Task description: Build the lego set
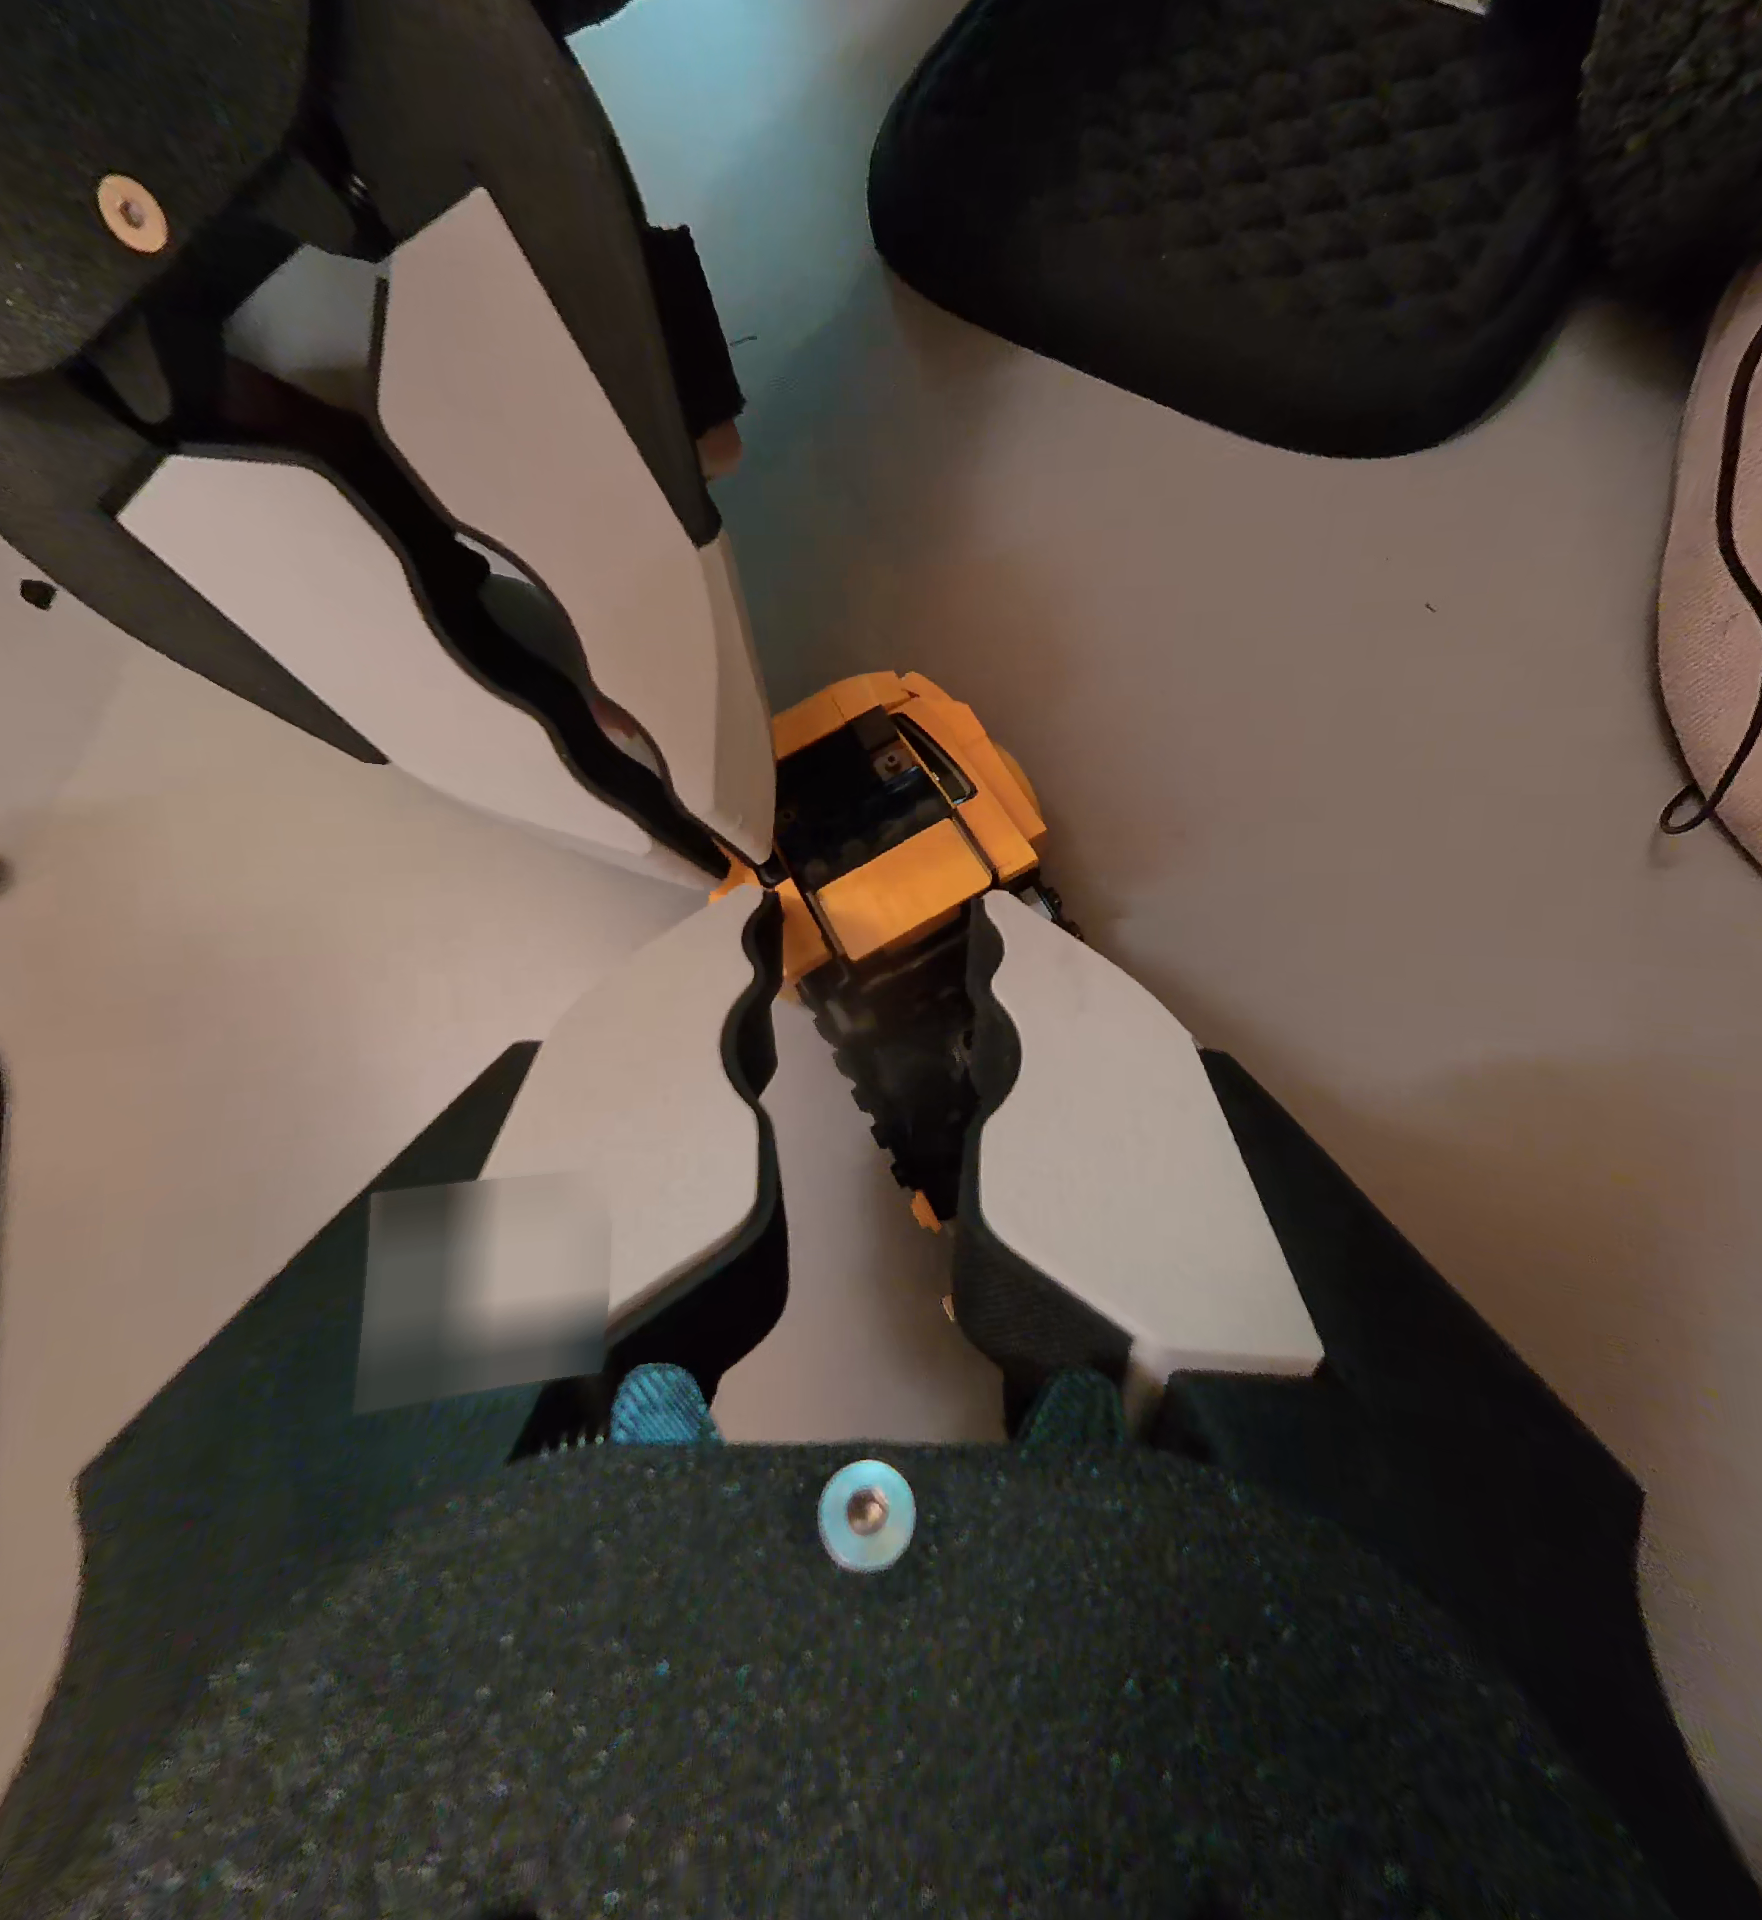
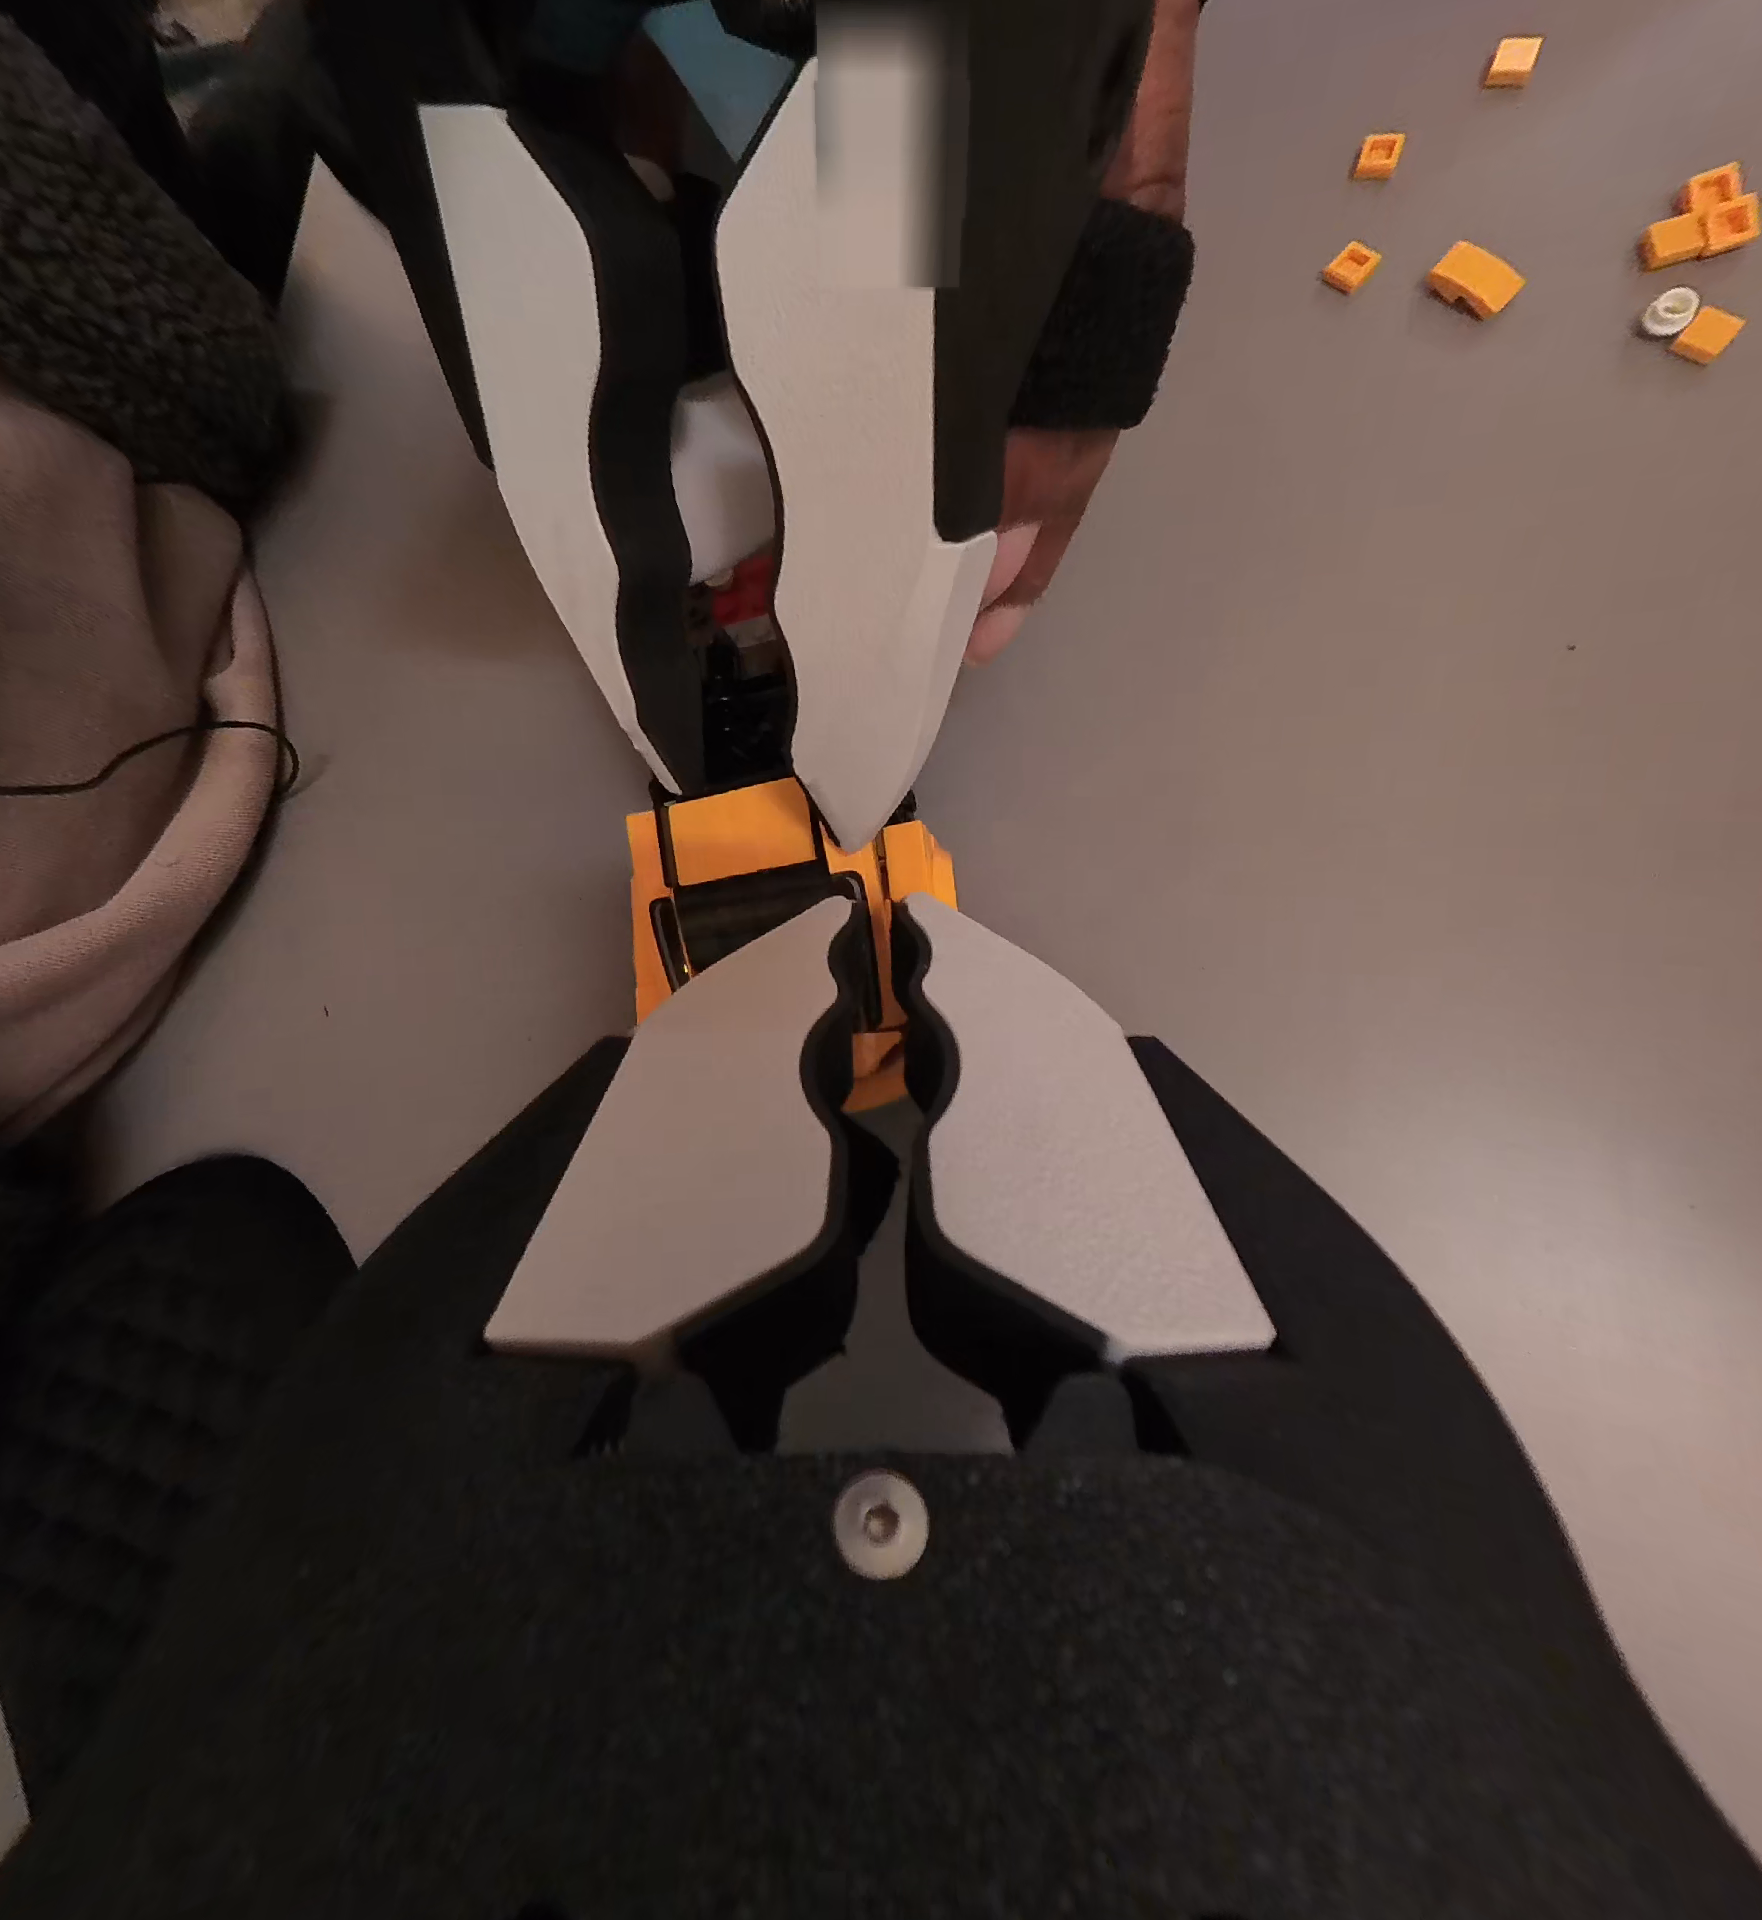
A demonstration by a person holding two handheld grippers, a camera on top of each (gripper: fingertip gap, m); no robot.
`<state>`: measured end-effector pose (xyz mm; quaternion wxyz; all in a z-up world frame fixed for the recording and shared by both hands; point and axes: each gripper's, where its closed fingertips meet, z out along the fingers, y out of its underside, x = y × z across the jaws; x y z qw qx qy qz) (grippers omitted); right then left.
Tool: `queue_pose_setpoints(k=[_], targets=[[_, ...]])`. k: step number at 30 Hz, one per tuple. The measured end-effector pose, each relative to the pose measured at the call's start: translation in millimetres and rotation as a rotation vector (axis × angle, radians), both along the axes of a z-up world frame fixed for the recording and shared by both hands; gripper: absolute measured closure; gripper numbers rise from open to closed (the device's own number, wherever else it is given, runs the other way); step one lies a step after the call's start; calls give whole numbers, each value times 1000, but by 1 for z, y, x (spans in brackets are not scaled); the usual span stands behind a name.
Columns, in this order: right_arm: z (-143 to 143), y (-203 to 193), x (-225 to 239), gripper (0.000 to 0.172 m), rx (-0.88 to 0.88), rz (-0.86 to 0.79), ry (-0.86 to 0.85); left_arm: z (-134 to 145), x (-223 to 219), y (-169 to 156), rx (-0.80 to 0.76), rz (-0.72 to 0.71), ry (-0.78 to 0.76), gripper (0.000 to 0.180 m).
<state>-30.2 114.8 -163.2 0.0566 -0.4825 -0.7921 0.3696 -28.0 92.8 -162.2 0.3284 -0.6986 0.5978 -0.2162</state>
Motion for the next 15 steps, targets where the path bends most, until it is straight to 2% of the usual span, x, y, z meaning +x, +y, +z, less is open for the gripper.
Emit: queue_pose_setpoints(k=[5,9,15], targets=[[6,0,2,159,2,-20,30,0,0,-2,15,-3,-5,147],[9,0,16,138,64,-39,68,-1,0,-3,41,-10,5,146],[1,-14,27,120,106,-68,72,-1,0,-5,49,-20,10,146]])
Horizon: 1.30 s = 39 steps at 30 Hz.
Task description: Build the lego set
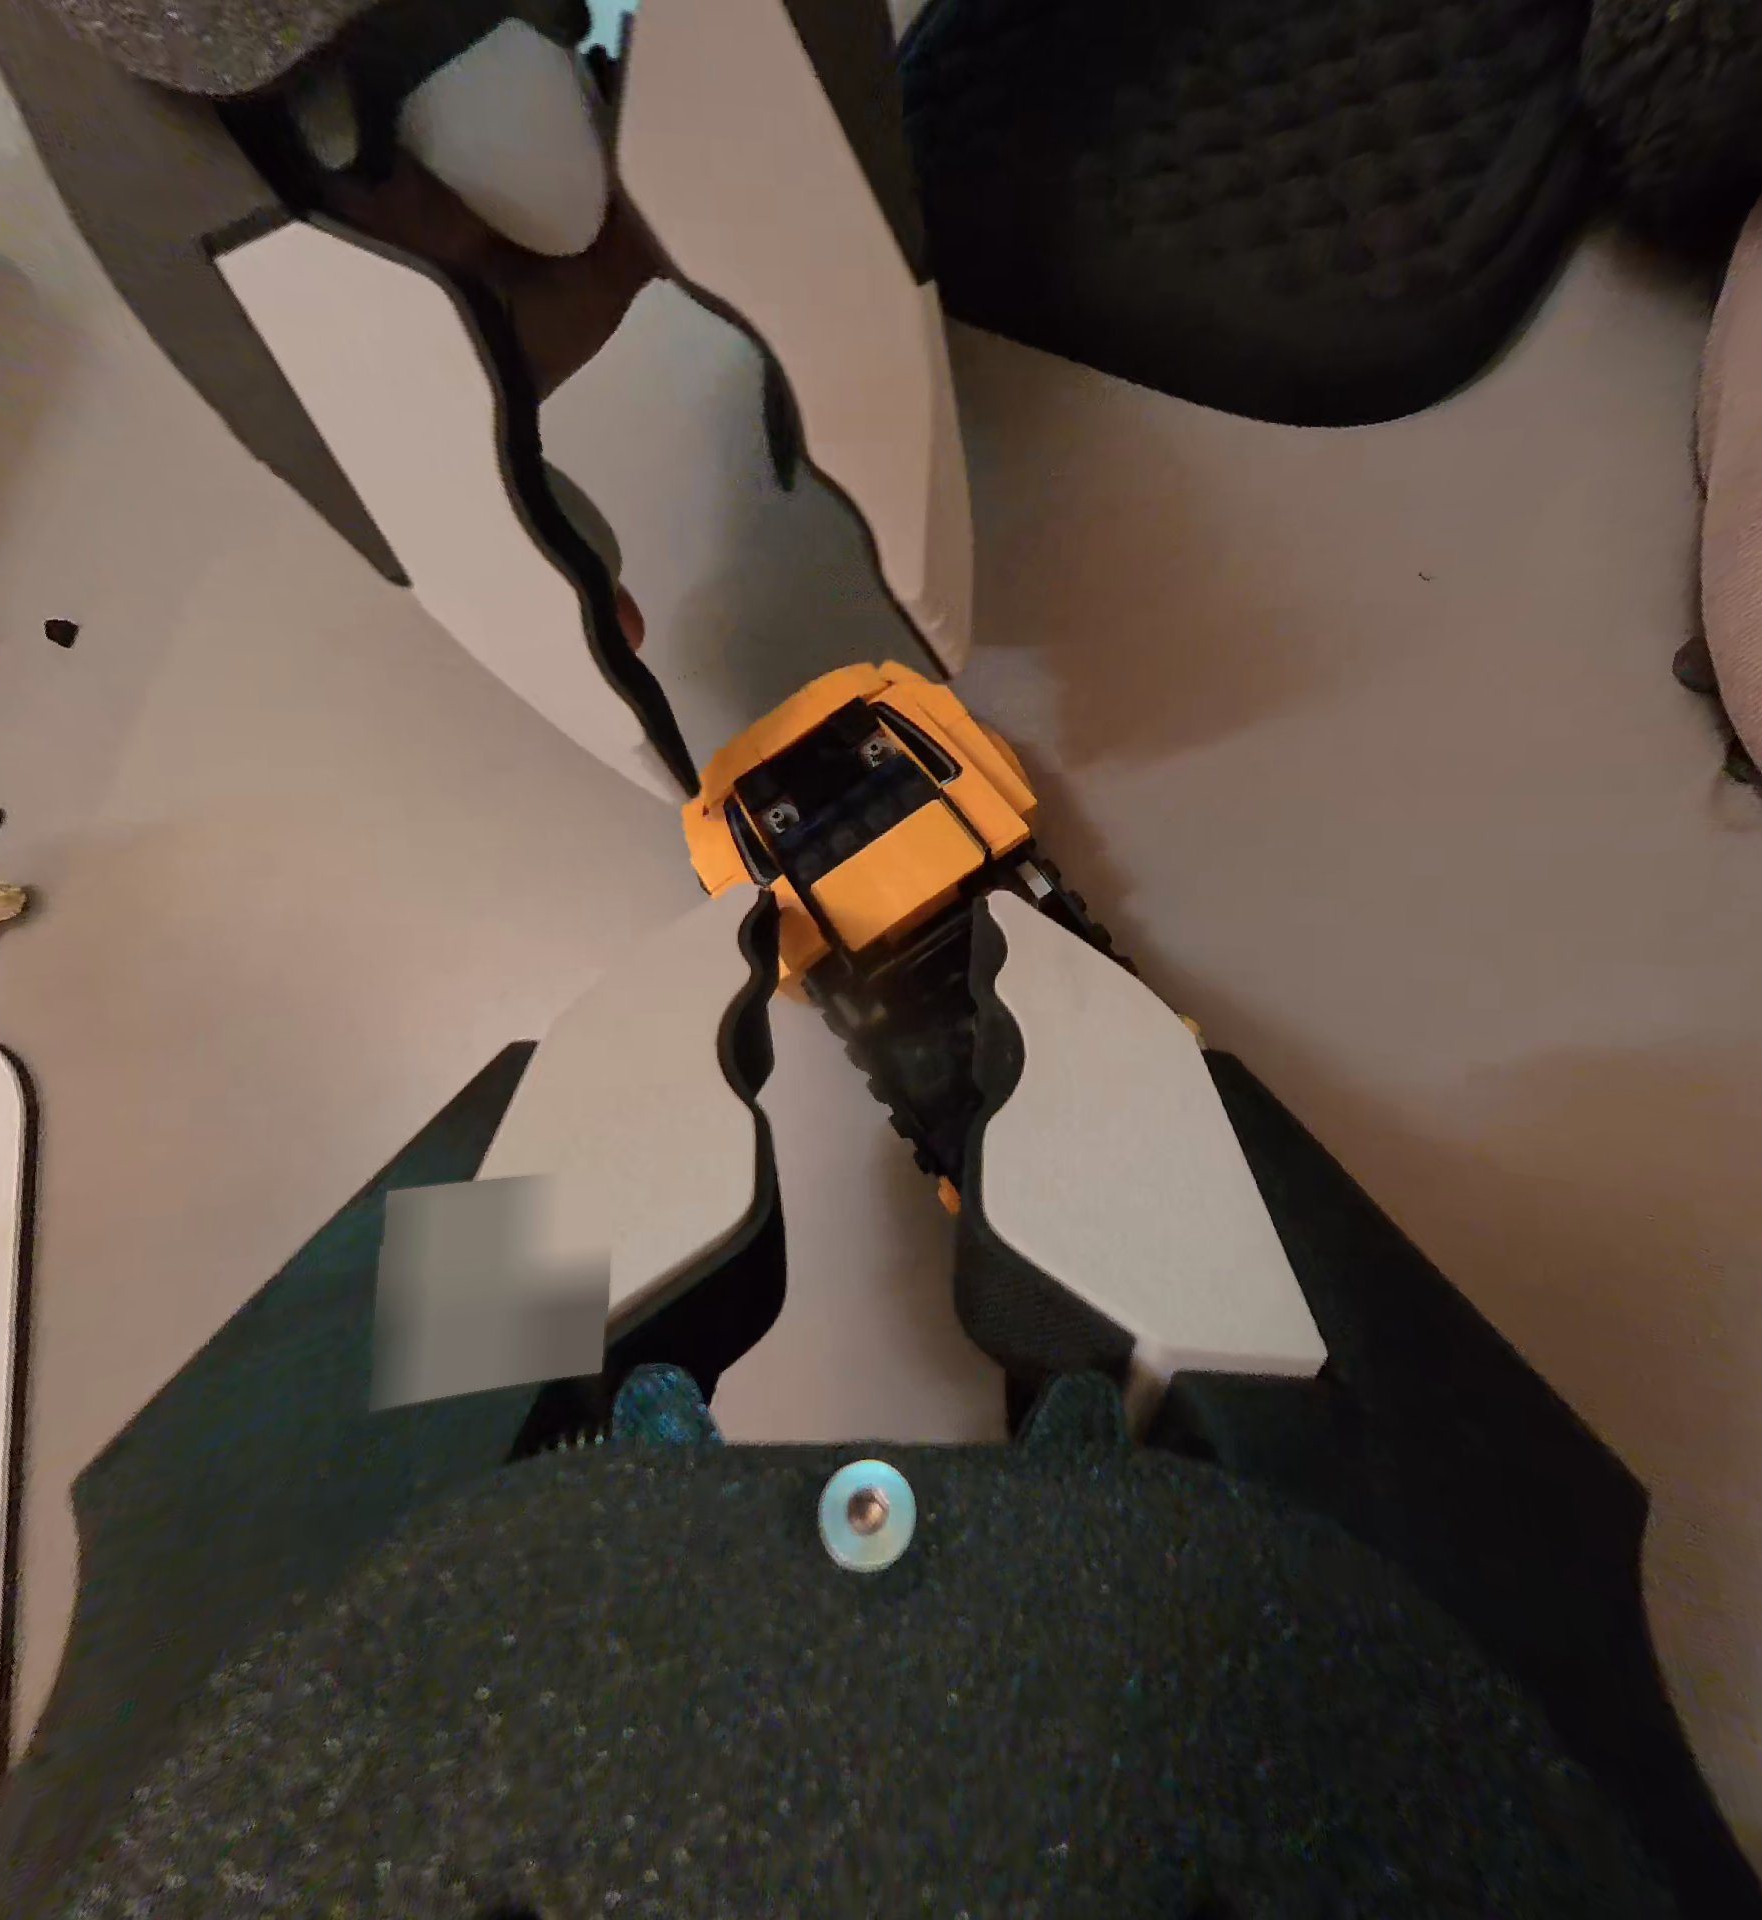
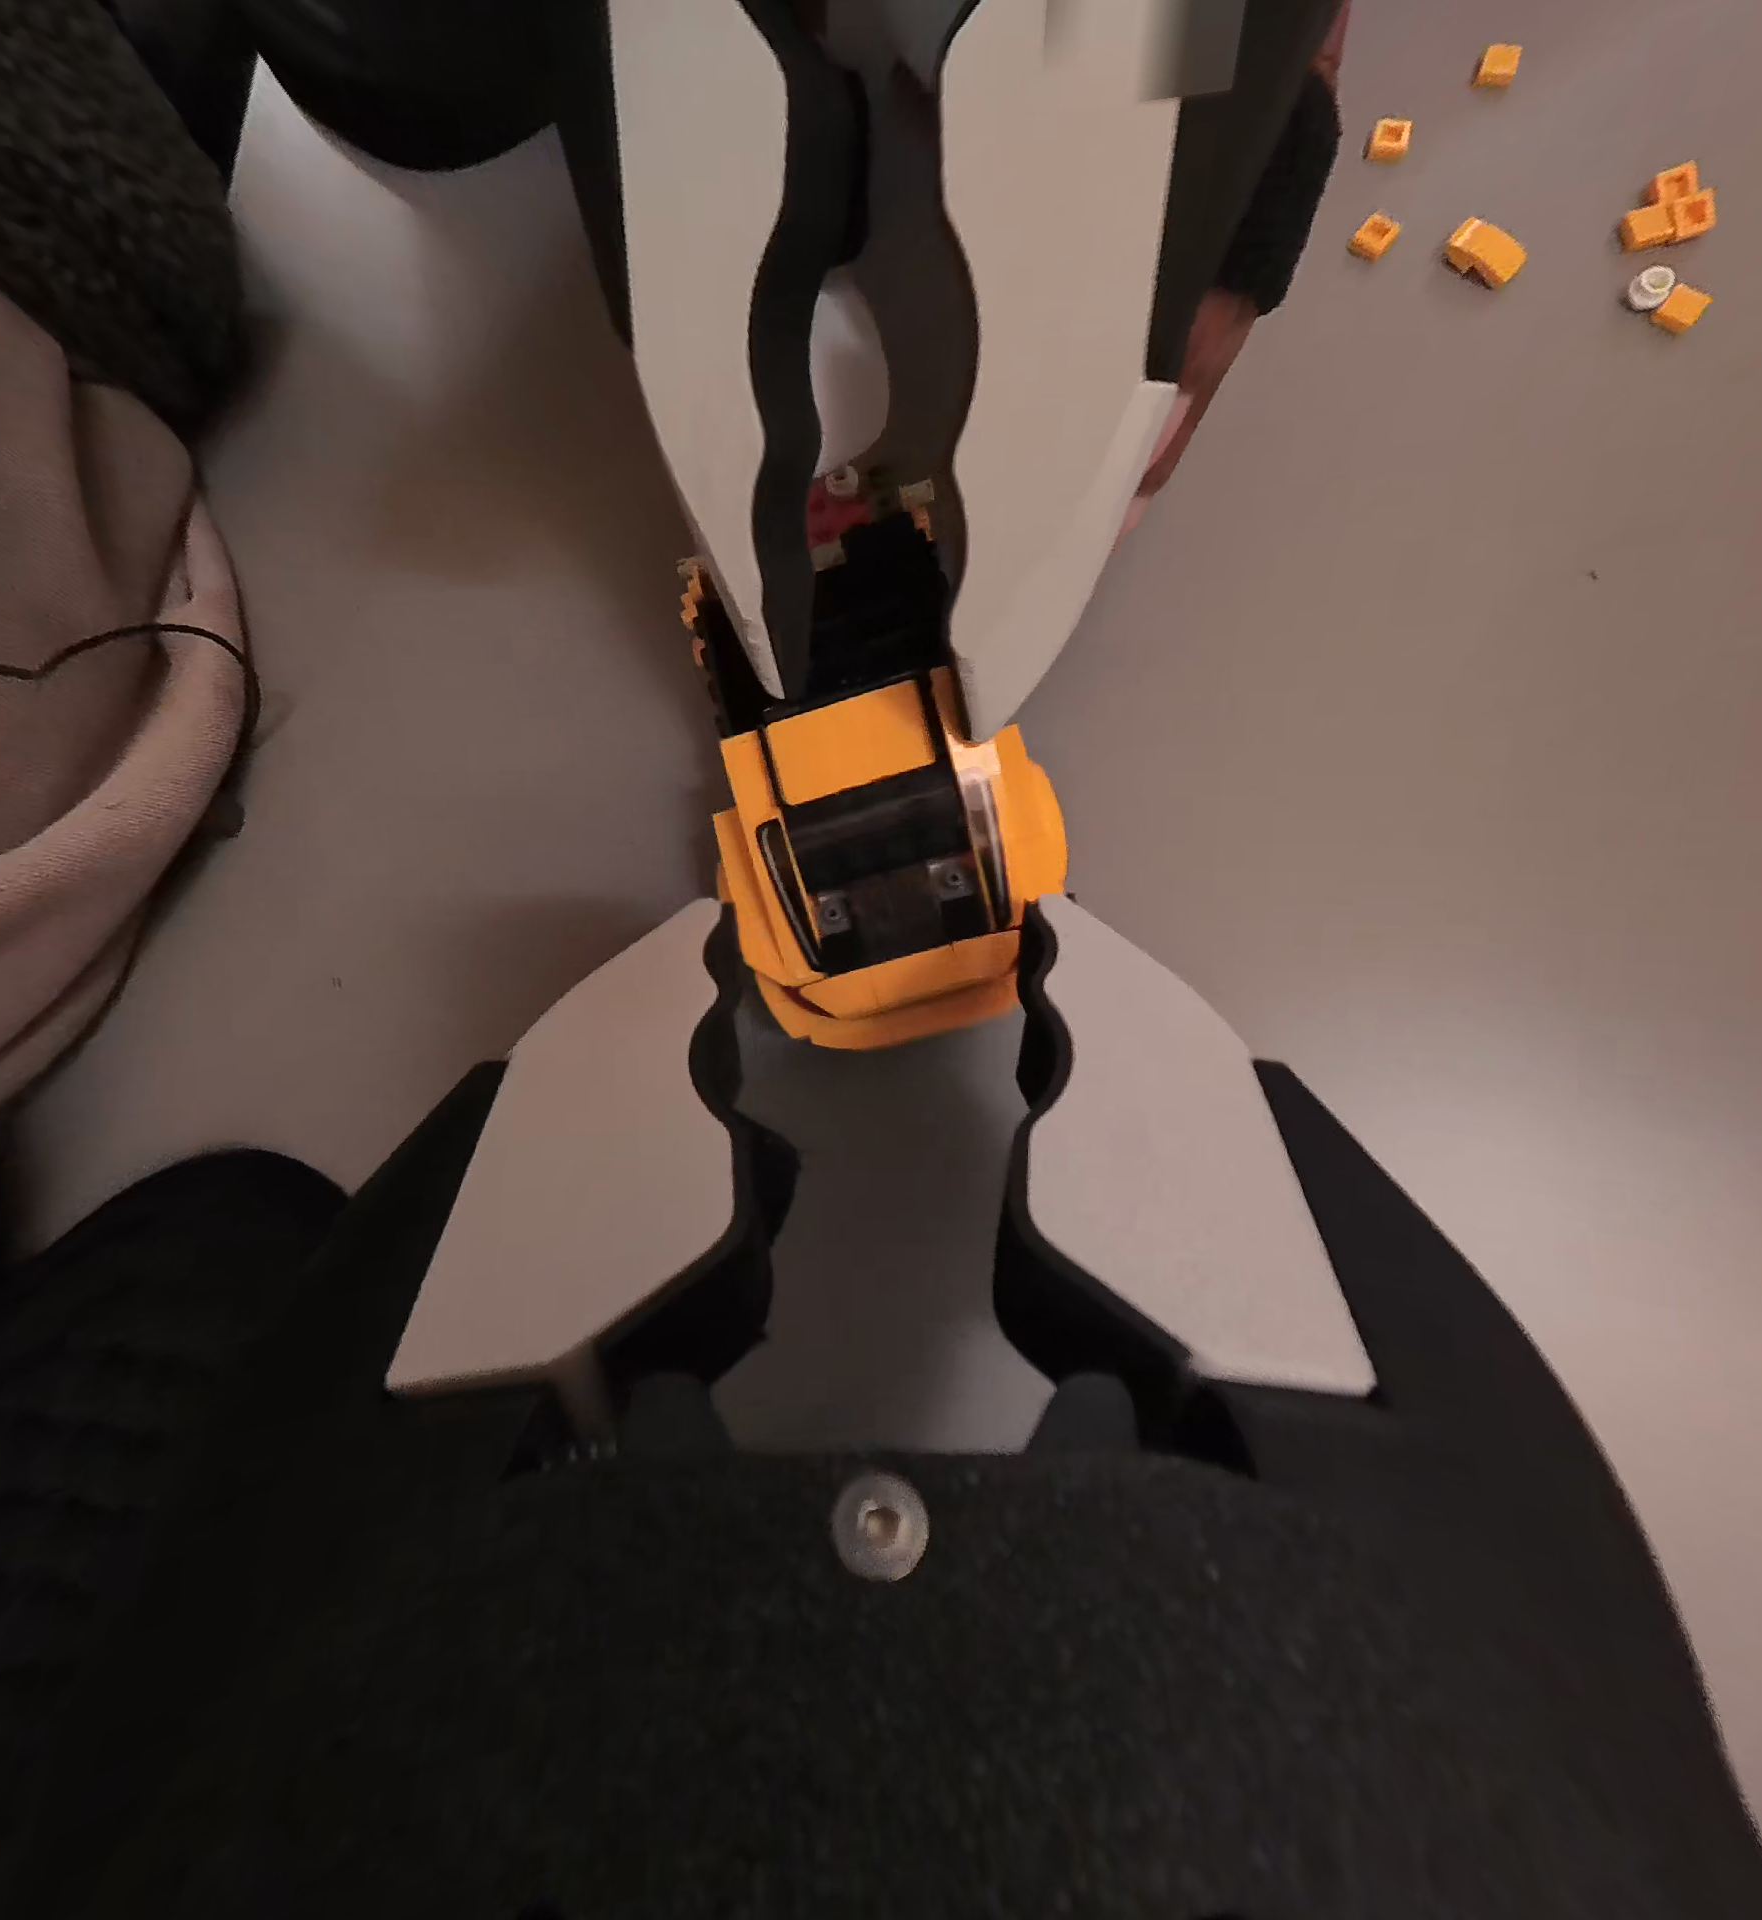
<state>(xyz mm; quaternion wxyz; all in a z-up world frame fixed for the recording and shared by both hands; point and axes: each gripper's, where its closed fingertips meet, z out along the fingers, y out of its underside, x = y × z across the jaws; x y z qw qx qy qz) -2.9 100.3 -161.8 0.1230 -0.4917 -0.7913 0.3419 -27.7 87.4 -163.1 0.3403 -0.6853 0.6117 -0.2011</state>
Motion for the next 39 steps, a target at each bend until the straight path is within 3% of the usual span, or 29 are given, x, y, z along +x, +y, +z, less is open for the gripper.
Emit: queue_pose_setpoints(k=[6,18,22,29,34,39], targets=[[-10,-6,-4,107,105,-19,16,0,0,-2,19,0,4,146],[-14,-2,-5,106,136,-46,-19,2,1,-2,20,38,-59,150],[-11,21,-3,111,213,-87,-21,3,-3,4,-2,103,-107,145],[-6,51,5,122,290,-263,14,9,-3,5,-76,148,-203,132],[0,31,15,116,142,-455,57,20,-11,8,-105,157,-278,126],[0,-5,11,105,-61,-738,66,-2,-26,30,-218,182,-274,109]])
